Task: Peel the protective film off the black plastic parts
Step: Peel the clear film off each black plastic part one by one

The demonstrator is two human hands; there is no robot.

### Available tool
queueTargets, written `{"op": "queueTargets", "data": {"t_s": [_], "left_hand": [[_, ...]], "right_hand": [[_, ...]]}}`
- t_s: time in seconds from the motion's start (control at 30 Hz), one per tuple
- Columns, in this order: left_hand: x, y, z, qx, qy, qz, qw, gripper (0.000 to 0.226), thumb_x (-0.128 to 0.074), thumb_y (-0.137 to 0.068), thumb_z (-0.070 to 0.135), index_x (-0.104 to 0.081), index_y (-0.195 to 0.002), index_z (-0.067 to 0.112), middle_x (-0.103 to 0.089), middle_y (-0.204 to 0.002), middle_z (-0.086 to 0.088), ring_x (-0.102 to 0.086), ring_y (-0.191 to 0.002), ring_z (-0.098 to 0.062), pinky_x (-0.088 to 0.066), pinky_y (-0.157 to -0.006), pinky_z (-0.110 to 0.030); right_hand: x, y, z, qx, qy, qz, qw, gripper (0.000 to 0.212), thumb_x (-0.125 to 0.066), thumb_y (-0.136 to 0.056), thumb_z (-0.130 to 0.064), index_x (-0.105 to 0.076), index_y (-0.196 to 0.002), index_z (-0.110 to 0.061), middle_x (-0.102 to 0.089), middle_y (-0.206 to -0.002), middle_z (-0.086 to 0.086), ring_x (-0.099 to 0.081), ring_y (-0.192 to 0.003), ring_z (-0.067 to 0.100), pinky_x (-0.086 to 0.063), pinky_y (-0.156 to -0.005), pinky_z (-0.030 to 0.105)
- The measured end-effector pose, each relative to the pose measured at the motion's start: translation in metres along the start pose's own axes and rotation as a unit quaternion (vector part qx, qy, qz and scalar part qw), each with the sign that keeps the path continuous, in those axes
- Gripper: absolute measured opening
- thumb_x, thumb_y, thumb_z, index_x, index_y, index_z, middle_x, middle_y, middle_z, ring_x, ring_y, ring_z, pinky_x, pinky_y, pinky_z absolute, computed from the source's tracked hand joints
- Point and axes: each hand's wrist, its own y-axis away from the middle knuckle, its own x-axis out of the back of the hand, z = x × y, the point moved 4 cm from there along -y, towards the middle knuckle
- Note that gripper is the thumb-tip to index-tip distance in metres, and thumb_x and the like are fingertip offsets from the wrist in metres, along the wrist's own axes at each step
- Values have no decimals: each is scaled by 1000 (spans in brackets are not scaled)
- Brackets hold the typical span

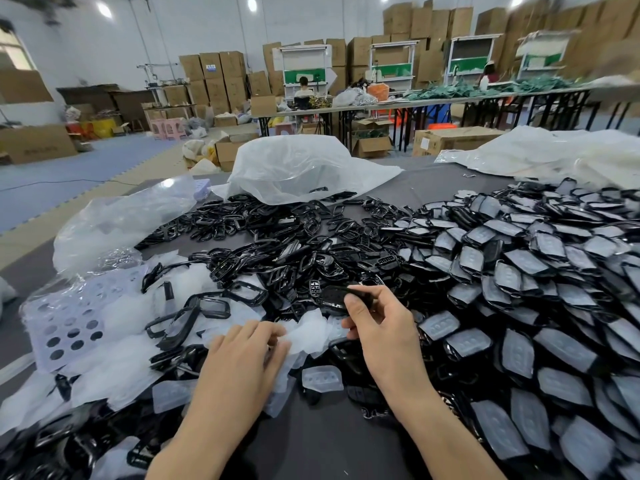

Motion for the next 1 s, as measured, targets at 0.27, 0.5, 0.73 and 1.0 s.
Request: {"op": "queueTargets", "data": {"t_s": [0.27,0.5,0.73,1.0], "left_hand": [[-2,0,2,3,63,-4,998,11,-54,-98,37,-47,-90,40,-55,-83,23,-50,-83,4,-27,-85,-18],[3,4,9,-20,80,21,996,12,-36,-94,42,-35,-87,33,-56,-61,12,-49,-77,-7,-35,-60,-19],[4,5,10,-1,251,35,967,11,-33,-95,52,-38,-95,43,-61,-75,15,-51,-54,-2,-42,-55,-16],[10,-2,7,77,472,29,878,24,-53,-93,53,-71,-100,38,-73,-90,6,-68,-81,-11,-53,-77,-18]], "right_hand": [[-3,2,0,4,0,-4,1000,9,-65,-96,-26,-67,-95,-35,-74,-80,-4,-70,-71,5,-54,-64,16],[-17,9,-6,31,14,-128,991,17,-67,-96,-24,-68,-98,-41,-74,-96,-19,-68,-94,1,-51,-82,14],[-20,12,-8,12,-2,-149,989,13,-68,-95,-28,-70,-98,-40,-72,-87,3,-63,-81,8,-51,-78,24],[-20,6,-7,-104,-260,-130,951,17,-70,-84,-24,-76,-98,-17,-75,-111,13,-71,-106,26,-57,-88,32]]}}
